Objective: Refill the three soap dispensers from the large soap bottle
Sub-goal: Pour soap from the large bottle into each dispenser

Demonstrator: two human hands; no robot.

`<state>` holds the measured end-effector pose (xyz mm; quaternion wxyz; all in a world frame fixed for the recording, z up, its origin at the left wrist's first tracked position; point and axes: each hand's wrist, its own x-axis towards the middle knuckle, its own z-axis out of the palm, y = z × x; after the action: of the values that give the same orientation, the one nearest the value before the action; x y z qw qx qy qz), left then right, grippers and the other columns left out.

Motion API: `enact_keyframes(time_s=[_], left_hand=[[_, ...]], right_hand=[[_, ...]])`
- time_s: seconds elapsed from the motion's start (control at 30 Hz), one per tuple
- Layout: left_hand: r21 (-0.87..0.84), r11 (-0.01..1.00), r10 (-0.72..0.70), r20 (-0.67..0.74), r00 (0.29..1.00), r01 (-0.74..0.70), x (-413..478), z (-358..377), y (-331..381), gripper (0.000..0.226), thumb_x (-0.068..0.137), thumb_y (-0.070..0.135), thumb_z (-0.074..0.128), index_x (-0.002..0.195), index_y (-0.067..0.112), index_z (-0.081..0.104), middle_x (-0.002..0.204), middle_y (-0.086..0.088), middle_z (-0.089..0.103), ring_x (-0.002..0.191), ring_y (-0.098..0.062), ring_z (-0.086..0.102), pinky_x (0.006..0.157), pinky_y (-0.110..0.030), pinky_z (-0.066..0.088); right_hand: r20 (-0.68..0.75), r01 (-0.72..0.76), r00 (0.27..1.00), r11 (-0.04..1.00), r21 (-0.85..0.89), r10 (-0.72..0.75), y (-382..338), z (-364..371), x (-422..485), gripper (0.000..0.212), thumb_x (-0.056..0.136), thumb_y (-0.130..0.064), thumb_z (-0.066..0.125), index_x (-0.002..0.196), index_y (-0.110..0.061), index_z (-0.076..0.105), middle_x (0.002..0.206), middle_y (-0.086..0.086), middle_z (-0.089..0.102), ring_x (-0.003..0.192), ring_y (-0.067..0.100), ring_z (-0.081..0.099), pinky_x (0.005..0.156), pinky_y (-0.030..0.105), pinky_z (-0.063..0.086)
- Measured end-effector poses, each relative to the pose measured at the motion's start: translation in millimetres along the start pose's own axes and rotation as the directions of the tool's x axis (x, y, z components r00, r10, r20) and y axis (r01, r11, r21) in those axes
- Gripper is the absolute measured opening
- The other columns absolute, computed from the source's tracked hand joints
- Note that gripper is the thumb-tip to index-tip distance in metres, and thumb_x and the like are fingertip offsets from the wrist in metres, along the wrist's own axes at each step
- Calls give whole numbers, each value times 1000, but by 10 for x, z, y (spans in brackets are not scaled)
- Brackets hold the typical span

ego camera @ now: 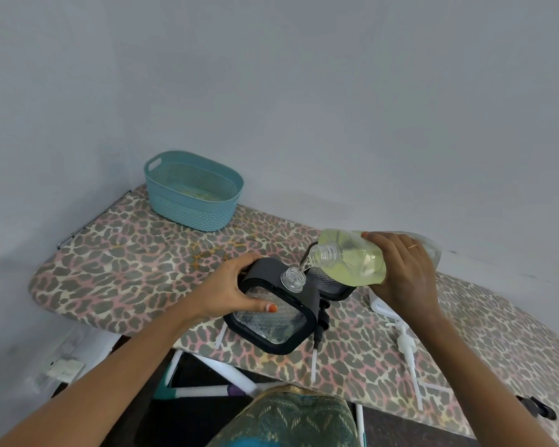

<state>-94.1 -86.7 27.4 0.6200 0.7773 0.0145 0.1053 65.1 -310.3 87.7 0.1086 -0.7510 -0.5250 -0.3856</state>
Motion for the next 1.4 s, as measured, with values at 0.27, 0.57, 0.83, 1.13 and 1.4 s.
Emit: enact_keyframes(time_s=[0.27, 0.57, 0.83, 1.13, 1.4], left_hand=[[-9, 1000, 18, -7, 1000, -18, 5, 3, -40, 71, 43, 60, 79, 105, 33, 54, 107, 8, 65, 98, 0, 62, 81, -8, 46], [-12, 1000, 15, -22, 1000, -15, -1, 15, -78, 69, 45, 60, 80, 104, 34, 57, 105, 12, 66, 99, -5, 63, 85, -14, 48], [-41, 999, 25, -34, 999, -27, -34, 29, -45, 68, 45, 59, 79, 103, 35, 56, 102, 25, 65, 97, 1, 63, 81, -9, 46], [-34, 999, 39, -64, 997, -41, -29, 44, -86, 72, 43, 63, 79, 104, 31, 57, 105, 16, 65, 97, -4, 64, 82, -13, 49], [-44, 998, 33, -74, 997, -36, -38, 56, -122, 74, 41, 64, 79, 103, 31, 57, 101, 8, 68, 97, -4, 64, 80, -11, 48]], right_hand=[[4, 0, 1000, 1000, -28, 0, 4, -9, 5, 75, 44, 0, 86, 109, -10, 48, 92, 12, 70, 87, 21, 49, 74, 29, 35], [23, -5, 1000, 998, -65, 7, -12, -58, 40, 76, 43, 1, 86, 108, -10, 48, 91, 13, 70, 77, 31, 66, 74, 30, 35], [19, 4, 1000, 998, -66, -2, -4, -67, 48, 78, 41, 1, 87, 108, -10, 48, 92, 12, 70, 79, 30, 65, 74, 29, 35], [12, -1, 1000, 1000, -30, 1, 6, -60, 52, 82, 37, 8, 84, 108, -10, 47, 91, 14, 70, 88, 21, 46, 74, 29, 34], [13, -2, 1000, 1000, -19, 2, 13, -68, 61, 80, 39, 8, 83, 108, -10, 47, 91, 14, 70, 88, 21, 46, 74, 29, 34]])
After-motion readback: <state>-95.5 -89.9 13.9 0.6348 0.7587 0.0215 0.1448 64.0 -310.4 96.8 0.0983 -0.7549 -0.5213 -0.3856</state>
